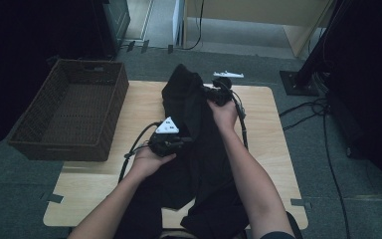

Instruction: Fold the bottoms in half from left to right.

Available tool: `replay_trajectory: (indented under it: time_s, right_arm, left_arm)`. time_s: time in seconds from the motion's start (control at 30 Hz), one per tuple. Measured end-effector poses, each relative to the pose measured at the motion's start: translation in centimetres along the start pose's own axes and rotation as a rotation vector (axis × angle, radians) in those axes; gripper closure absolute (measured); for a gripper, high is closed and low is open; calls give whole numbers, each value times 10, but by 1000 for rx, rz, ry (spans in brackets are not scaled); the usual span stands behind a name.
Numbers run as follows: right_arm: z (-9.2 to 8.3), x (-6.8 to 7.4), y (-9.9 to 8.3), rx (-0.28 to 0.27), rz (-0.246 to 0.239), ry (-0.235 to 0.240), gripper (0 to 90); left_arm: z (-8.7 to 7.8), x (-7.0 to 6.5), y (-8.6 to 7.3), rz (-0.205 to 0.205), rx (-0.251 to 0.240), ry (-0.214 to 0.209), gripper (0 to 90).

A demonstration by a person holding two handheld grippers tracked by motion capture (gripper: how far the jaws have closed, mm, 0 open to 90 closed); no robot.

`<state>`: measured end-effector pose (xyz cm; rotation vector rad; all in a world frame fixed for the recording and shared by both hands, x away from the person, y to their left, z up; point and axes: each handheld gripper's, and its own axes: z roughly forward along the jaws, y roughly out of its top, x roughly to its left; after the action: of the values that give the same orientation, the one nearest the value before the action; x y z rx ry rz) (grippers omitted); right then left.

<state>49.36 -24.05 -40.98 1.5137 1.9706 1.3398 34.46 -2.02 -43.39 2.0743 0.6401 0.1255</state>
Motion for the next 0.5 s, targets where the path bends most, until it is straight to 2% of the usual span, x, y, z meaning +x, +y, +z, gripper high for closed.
replay_trajectory:
  time_s: [0.07, 0.1, 0.13, 0.2, 0.23, 0.3, 0.4, 0.5]
  right_arm:
    - [4, -20, -16, 40, 25, -22, 784]
    - [8, -28, -24, 58, 32, -21, 732]
    - [13, -40, -39, 90, 21, -25, 673]
    - [12, -48, -53, 85, 34, -42, 661]
    - [11, -51, -57, 78, 56, -34, 661]
    - [9, -54, -64, 86, 59, -33, 662]
    - [5, -51, -71, 86, 2, -37, 676]
    - [2, -46, -78, 102, -20, -23, 679]
  left_arm:
    - [16, 3, -7, -21, 28, -10, 894]
    - [28, 6, -15, -42, 59, -18, 893]
    - [34, 7, -20, -50, 75, -19, 893]
    - [42, 10, -28, -63, 98, -15, 891]
    - [45, 12, -31, -68, 109, -16, 890]
    - [51, 14, -36, -77, 125, -10, 887]
    - [58, 15, -40, -70, 156, -7, 877]
    - [61, 16, -41, -74, 165, -14, 848]
